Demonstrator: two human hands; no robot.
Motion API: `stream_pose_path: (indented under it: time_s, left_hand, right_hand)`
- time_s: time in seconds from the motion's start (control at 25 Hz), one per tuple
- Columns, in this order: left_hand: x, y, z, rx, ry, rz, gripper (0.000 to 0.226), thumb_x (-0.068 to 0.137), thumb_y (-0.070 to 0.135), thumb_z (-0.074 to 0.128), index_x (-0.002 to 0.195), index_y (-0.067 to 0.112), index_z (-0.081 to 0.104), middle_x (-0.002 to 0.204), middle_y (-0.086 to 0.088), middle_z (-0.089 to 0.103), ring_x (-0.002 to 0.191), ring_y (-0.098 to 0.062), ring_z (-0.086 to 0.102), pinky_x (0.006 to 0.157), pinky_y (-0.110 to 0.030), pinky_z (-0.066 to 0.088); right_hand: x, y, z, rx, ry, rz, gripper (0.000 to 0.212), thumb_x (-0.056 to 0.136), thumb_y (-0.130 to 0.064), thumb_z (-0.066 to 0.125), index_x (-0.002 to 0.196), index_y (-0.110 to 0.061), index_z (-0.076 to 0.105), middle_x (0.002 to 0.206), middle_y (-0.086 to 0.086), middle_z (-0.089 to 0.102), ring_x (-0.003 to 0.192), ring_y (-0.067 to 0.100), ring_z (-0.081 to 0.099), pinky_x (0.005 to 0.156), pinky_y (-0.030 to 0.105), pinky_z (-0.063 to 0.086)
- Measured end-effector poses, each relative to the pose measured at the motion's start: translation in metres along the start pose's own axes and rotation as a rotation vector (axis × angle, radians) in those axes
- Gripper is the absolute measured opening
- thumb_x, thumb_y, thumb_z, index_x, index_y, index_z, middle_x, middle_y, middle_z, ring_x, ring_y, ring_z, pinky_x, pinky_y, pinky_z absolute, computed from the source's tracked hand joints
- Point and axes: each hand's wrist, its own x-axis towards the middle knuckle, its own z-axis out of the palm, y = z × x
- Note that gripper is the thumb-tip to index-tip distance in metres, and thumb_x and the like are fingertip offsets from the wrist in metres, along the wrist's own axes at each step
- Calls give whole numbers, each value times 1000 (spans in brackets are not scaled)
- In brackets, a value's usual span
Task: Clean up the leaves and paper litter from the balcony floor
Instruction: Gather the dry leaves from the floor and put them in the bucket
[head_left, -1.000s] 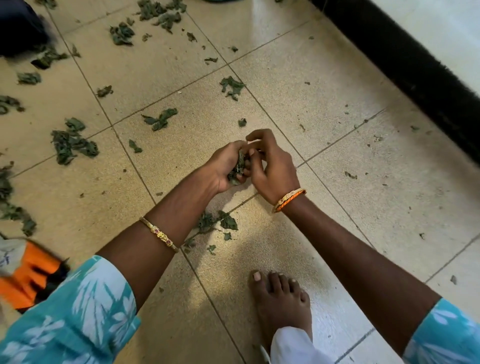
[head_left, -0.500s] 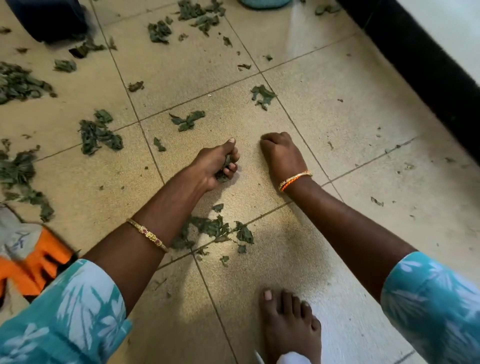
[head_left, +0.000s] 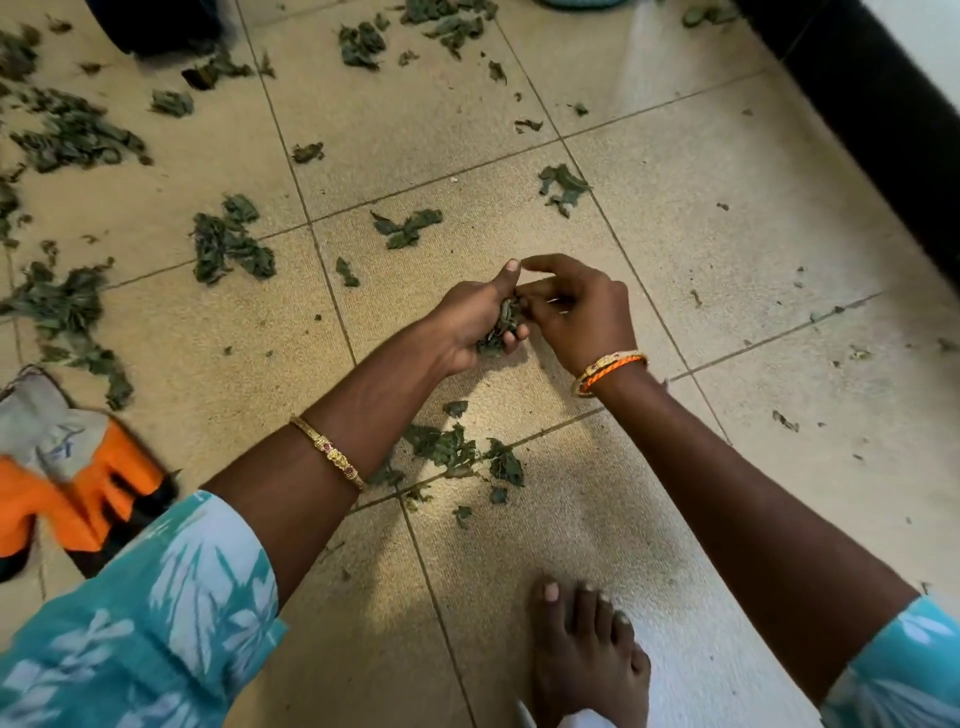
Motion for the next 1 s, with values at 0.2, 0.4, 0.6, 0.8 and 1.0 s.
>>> stream_pose_path:
  time_s: [0.2, 0.4, 0.6, 0.8, 1.0]
  left_hand:
    - [0, 2, -4, -34, 104, 50, 36, 100, 32, 47, 79, 6, 61, 54, 0, 56, 39, -8, 49, 36, -18, 38]
    - [6, 10, -28, -30, 221, 46, 36, 100, 26, 49, 65, 16, 46, 54, 2, 44, 36, -8, 42, 35, -17, 30]
    - [6, 8, -52, -19, 234, 23, 35, 91, 23, 53, 59, 18, 40, 49, 4, 38, 34, -8, 33, 36, -17, 23]
    - [5, 7, -53, 2, 198, 4, 31, 92, 22, 54, 63, 18, 43, 53, 3, 40, 36, -8, 36, 35, -17, 27]
    - [4, 4, -55, -51, 216, -9, 23, 96, 26, 55, 77, 14, 51, 67, 0, 54, 40, -7, 45, 33, -16, 31]
  right_hand:
    - [-5, -1, 8, -152, -117, -152, 50, 87, -3, 50, 134, -22, 46, 113, 3, 63, 116, 20, 48, 94, 33, 39]
    - [73, 16, -18, -256, -15, -13, 50, 82, 1, 51, 130, -9, 49, 138, 16, 39, 127, 28, 38, 106, 35, 36]
    - [132, 20, -19, -728, -392, -47, 83, 76, 0, 63, 146, -21, 25, 157, 11, 2, 143, 34, 5, 113, 50, 22]
    - [120, 40, 4, -698, -172, -292, 39, 95, -12, 48, 134, -9, 49, 144, 16, 40, 130, 36, 36, 103, 38, 35]
    - [89, 54, 5, -690, 33, -328, 23, 89, 0, 51, 105, 1, 68, 107, 19, 65, 102, 35, 56, 80, 34, 45]
